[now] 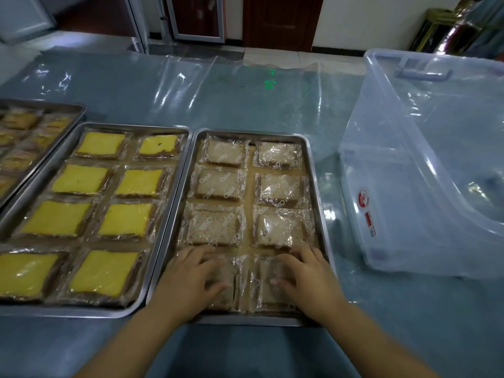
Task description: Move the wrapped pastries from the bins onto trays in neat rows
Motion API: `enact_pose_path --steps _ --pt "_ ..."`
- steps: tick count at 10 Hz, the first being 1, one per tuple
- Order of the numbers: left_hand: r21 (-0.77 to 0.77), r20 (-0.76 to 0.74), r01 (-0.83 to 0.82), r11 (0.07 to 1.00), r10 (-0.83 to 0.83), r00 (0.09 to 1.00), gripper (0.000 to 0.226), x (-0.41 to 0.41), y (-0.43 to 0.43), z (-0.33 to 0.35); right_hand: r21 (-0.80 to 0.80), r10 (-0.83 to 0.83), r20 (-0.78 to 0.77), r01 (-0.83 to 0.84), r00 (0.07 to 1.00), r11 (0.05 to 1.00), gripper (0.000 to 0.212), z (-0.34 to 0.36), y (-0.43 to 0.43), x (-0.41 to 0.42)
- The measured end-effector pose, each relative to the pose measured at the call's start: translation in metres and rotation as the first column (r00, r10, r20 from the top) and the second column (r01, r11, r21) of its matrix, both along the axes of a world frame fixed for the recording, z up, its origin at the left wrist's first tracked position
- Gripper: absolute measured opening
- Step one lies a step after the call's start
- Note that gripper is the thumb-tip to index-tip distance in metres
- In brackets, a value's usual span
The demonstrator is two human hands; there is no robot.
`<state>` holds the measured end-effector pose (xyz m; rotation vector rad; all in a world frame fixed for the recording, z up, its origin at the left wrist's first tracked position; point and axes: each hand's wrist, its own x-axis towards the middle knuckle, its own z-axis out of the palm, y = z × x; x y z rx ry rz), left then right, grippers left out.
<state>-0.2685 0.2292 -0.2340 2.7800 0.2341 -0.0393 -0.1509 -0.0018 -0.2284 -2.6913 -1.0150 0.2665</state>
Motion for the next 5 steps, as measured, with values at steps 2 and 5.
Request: enact_pose_path --steps 2,5 --pt "0.057 -0.098 0.002 0.998 0.003 0.995 0.057 -0.007 -0.010 -0.010 -0.043 0.010 -0.098 -0.014 0.995 0.999 0.057 -0.004 0.001 -0.002" --pt "0.014 -0.023 -0.010 1.000 0.010 1.000 0.049 -0.010 0.002 0.001 -0.023 0.007 -0.071 -0.009 0.997 1.000 0.043 0.013 0.012 -0.005"
